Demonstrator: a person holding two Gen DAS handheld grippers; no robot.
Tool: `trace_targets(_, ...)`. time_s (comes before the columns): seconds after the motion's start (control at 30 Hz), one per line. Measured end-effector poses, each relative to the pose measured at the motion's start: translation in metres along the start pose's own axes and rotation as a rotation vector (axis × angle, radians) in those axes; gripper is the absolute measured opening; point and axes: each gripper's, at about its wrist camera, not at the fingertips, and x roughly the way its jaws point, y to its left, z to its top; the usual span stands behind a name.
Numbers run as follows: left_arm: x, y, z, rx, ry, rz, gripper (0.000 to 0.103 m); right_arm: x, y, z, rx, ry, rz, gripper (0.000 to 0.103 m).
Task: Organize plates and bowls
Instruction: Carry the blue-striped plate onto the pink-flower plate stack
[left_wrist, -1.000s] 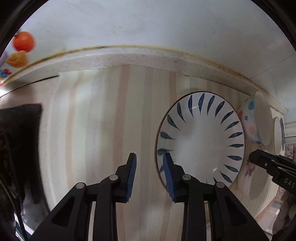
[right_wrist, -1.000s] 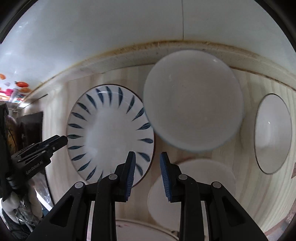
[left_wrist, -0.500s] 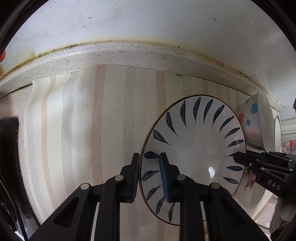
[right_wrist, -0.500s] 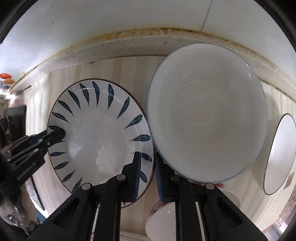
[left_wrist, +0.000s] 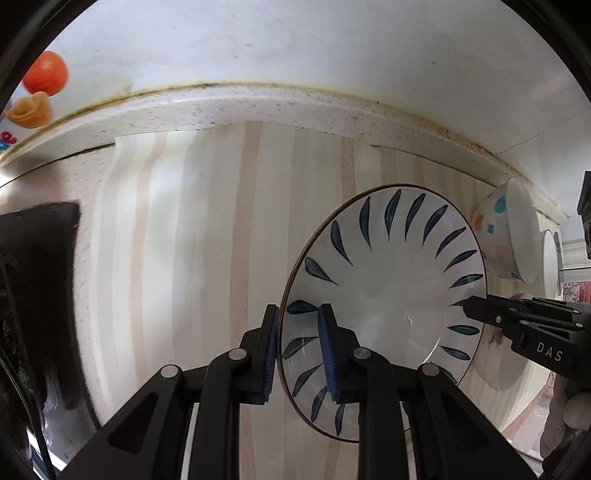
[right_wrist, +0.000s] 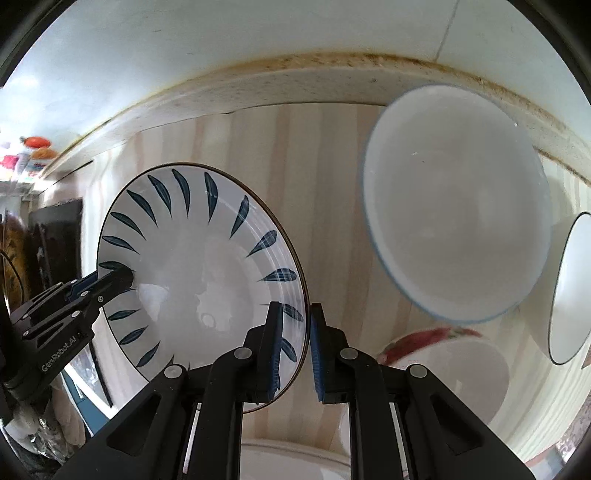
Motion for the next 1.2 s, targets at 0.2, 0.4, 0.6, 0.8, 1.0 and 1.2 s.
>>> trace_targets(0.2,-0.028,0.001,-0.023,-0.034,-0.014,-0.009,0.019,-0.027,0.009,-0.025,-0.023,-0.021,0.024,0.016)
trace_targets(0.4,-0.050,-0.009,-0.066,-0.048,-0.013,-0.035,0.019,-0.048,0.001,-0.065,-0.028,-0.025,0.042,0.016)
trace_targets(0.6,-0.054,-0.020,-0.112,-0.081,0.010,-0.099,0.019,-0.049,-0.010,-0.138,-0.029,-0.002,0.034,0.016)
trace_targets(0.8,-0.047,-0.038,-0.152,-0.049,0.042,-0.116,0.019,-0.037,-0.037,-0.196,-0.009,0.039,0.039,0.016)
trace_targets(1.0,-0.027,-0.055,-0.186,-0.031,0.086,-0.100,0.019,-0.028,-0.064,-0.235,0.013,0.052,0.044,0.016)
trace_targets(1.2,-0.019,-0.065,-0.200,-0.025,0.094,-0.072,0.019,-0.026,-0.077,-0.254,-0.002,0.051,0.037,0.016)
